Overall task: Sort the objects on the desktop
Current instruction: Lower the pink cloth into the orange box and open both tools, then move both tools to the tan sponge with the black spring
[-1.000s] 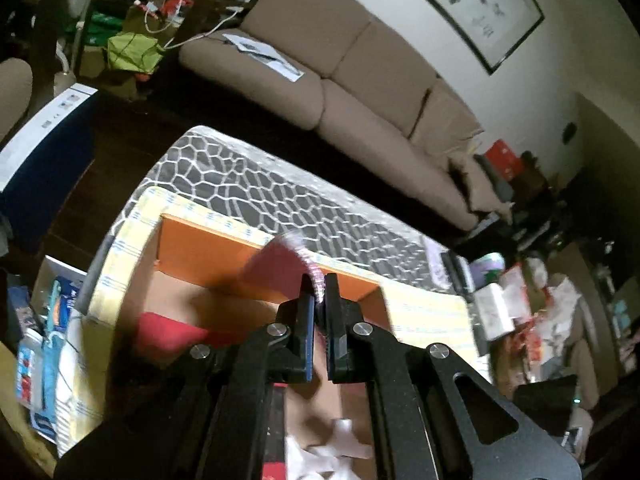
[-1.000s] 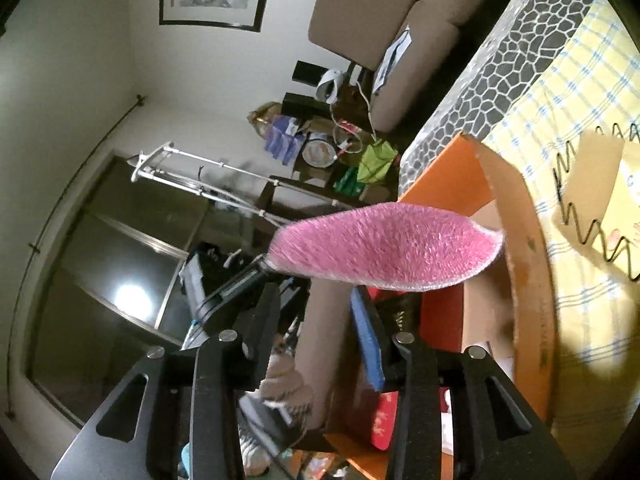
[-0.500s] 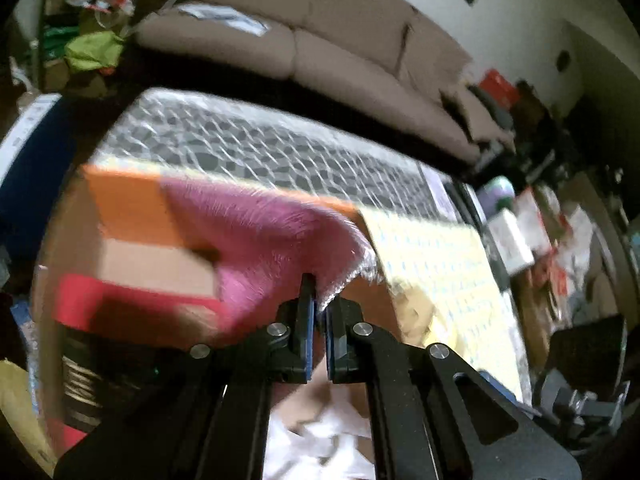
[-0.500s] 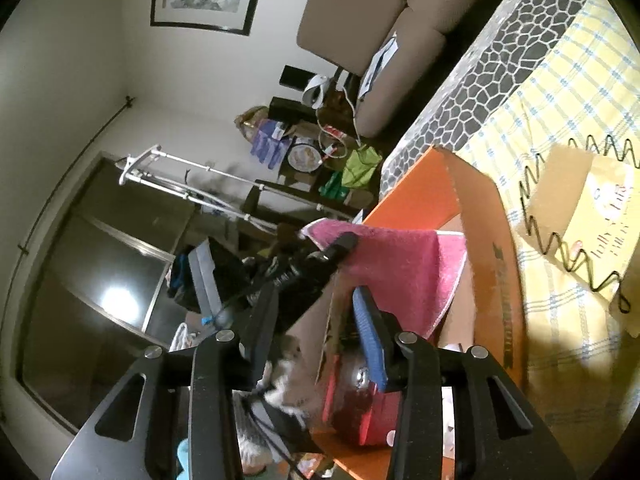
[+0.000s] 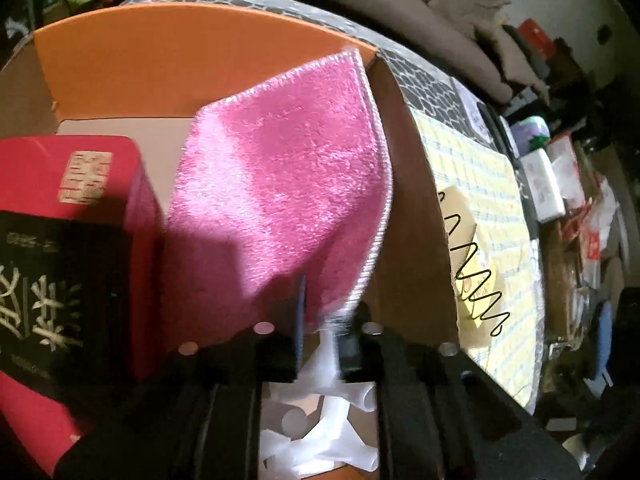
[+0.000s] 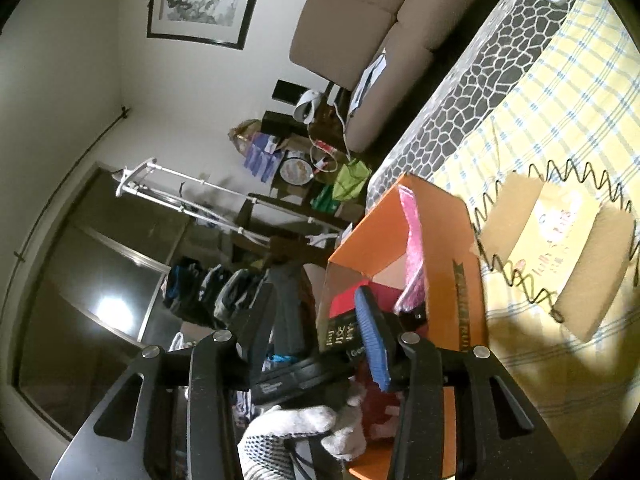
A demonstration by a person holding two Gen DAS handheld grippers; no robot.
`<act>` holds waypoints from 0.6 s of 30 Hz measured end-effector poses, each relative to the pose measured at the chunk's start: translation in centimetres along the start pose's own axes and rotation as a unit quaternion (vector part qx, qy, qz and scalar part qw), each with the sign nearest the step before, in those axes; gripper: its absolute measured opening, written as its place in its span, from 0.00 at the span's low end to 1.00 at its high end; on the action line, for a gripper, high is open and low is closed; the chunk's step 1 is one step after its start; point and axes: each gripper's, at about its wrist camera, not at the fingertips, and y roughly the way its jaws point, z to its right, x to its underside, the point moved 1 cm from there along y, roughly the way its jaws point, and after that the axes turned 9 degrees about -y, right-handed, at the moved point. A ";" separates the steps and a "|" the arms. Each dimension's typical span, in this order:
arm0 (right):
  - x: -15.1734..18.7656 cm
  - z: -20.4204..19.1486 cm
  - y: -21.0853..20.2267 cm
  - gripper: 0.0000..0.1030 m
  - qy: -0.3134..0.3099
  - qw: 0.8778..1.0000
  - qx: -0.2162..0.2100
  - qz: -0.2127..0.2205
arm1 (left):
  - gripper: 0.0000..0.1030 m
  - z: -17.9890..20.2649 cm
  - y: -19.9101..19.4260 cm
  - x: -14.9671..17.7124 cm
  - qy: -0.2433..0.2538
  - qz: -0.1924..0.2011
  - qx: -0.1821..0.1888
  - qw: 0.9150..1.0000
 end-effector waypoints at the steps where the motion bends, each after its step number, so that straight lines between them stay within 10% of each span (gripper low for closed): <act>1: -0.1 0.1 -0.4 0.45 0.001 1.000 0.002 0.003 | 0.27 0.0 -0.3 0.0 0.001 0.003 -0.005 1.000; 9: -1.0 0.6 -3.0 0.49 -0.004 1.000 0.019 0.020 | 0.53 1.1 -4.1 0.9 0.008 0.029 0.030 0.999; 14: -1.4 0.8 -5.2 0.87 -0.024 0.998 0.054 0.033 | 0.95 2.3 -7.1 2.3 0.019 0.079 0.069 0.994; 18: -1.5 1.8 -6.7 0.93 -0.022 0.996 0.081 0.037 | 0.98 3.7 -8.2 3.8 0.040 0.112 0.076 0.990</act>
